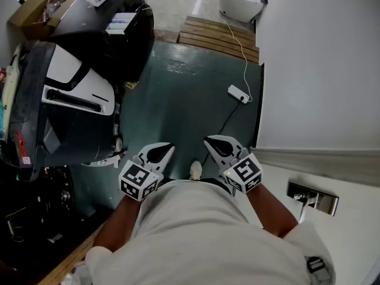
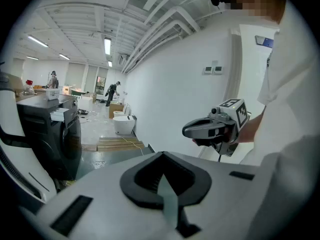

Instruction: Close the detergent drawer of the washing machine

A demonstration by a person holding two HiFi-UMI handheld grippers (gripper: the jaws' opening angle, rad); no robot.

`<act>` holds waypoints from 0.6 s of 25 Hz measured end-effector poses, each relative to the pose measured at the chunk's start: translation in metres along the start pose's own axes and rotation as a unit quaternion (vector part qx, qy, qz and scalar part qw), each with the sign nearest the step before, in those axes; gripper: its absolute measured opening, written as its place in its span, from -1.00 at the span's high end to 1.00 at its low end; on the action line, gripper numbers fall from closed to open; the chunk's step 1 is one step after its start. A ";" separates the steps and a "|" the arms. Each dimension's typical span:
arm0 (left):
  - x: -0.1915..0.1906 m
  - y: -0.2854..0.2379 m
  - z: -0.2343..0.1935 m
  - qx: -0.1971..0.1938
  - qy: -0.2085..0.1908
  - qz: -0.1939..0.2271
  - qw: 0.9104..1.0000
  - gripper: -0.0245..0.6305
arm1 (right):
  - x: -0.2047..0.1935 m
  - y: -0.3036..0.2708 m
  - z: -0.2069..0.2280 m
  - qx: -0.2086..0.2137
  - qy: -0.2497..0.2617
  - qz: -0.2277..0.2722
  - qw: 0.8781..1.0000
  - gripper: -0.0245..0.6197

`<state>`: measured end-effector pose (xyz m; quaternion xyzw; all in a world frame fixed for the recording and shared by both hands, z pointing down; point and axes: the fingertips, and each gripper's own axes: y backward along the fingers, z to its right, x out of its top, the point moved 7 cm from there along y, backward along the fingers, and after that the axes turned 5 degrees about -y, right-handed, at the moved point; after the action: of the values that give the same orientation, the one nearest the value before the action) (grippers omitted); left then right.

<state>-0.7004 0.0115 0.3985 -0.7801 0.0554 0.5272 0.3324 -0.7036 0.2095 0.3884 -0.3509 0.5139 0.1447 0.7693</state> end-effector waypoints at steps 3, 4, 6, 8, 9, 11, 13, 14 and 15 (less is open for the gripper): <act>0.006 -0.015 0.012 0.000 -0.002 0.001 1.000 0.93 | -0.002 0.012 0.012 -0.001 0.003 0.003 1.000 0.91; 0.008 -0.020 0.016 0.000 -0.003 0.000 1.000 0.93 | -0.002 0.015 0.015 -0.001 0.004 0.004 1.000 0.91; 0.012 -0.027 0.021 -0.001 -0.005 -0.001 1.000 0.93 | -0.002 0.020 0.021 0.001 0.005 0.006 1.000 0.91; 0.015 -0.033 0.025 0.001 -0.008 -0.004 1.000 0.93 | -0.003 0.023 0.026 0.004 0.004 0.006 1.000 0.91; 0.017 -0.035 0.027 0.002 -0.009 -0.005 1.000 0.93 | -0.004 0.026 0.029 0.006 0.004 0.005 1.000 0.91; 0.022 -0.039 0.030 0.007 -0.012 -0.007 1.000 0.93 | -0.005 0.031 0.035 0.007 0.003 0.003 1.000 0.91; 0.027 -0.042 0.032 0.012 -0.013 -0.005 1.000 0.93 | -0.006 0.034 0.042 0.006 0.002 0.004 1.000 0.91; 0.028 -0.044 0.032 0.014 -0.013 -0.004 1.000 0.93 | -0.006 0.034 0.046 0.005 0.002 0.003 1.000 0.91; 0.029 -0.046 0.032 0.016 -0.012 -0.004 1.000 0.93 | -0.007 0.034 0.050 0.005 0.001 0.002 1.000 0.91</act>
<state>-0.6931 0.0732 0.3875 -0.7686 0.0565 0.5341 0.3476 -0.6918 0.2695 0.3924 -0.3460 0.5164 0.1433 0.7701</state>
